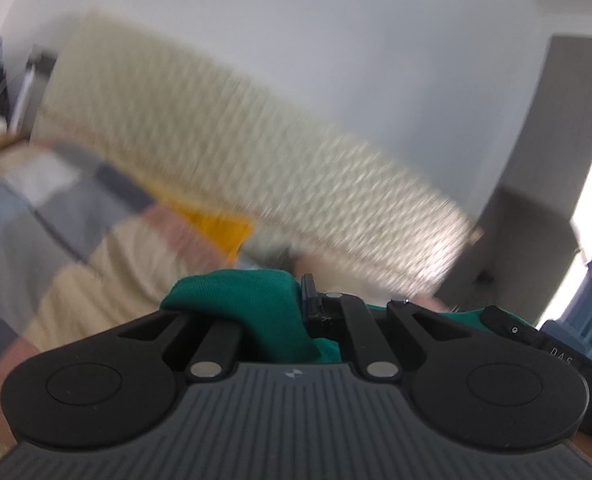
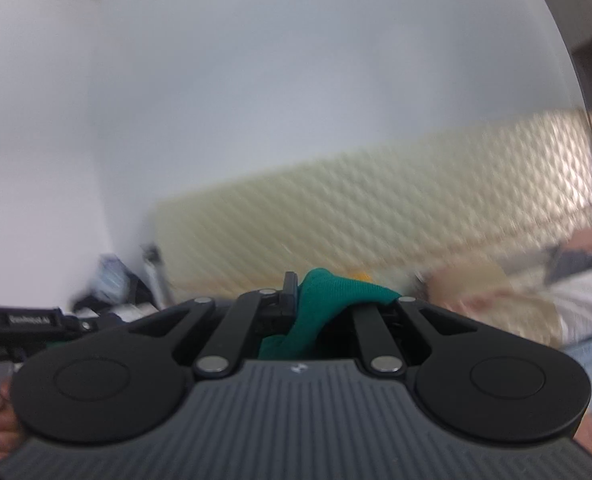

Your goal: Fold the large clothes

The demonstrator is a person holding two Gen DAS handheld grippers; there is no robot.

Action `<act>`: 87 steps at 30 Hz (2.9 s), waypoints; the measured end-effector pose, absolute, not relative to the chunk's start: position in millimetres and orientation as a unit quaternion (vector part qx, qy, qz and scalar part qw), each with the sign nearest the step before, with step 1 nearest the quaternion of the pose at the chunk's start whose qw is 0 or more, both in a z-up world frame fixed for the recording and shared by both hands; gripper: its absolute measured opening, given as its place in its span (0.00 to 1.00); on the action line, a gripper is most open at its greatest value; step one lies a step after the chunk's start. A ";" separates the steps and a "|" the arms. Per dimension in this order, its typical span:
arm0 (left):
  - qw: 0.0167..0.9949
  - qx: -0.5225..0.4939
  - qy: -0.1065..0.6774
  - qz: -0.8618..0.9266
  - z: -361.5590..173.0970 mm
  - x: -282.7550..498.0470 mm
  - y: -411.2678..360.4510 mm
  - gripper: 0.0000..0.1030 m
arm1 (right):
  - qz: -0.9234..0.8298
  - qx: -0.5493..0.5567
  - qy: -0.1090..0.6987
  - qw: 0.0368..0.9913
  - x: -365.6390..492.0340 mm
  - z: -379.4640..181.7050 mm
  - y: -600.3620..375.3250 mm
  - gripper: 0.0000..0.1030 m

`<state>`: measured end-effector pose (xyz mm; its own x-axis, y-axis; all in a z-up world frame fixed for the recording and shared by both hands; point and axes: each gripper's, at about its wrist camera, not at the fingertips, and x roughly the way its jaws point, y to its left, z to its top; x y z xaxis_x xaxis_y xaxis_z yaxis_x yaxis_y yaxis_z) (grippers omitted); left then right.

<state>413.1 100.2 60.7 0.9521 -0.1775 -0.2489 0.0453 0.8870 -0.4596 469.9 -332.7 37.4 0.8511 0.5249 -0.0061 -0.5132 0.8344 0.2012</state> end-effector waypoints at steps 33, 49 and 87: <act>0.947 -0.138 0.285 -0.051 -76.2 519.2 92.0 0.60 | 0.243 0.121 0.170 0.947 540.2 -117.9 -316.2 0.51; 0.967 -0.109 0.223 -0.052 32.5 271.1 56.3 0.60 | 0.273 0.092 0.110 0.951 321.4 -25.5 -357.0 0.51; 0.933 -0.082 0.340 -0.086 -79.3 316.8 -40.4 0.74 | 0.168 0.142 0.220 0.950 258.6 -146.0 -415.7 0.79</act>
<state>316.8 -40.4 -79.3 0.7544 -0.2156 -0.6200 0.1042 0.9719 -0.2112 258.6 -415.7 -146.0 0.8464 0.3824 -0.3707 -0.2572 0.9030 0.3442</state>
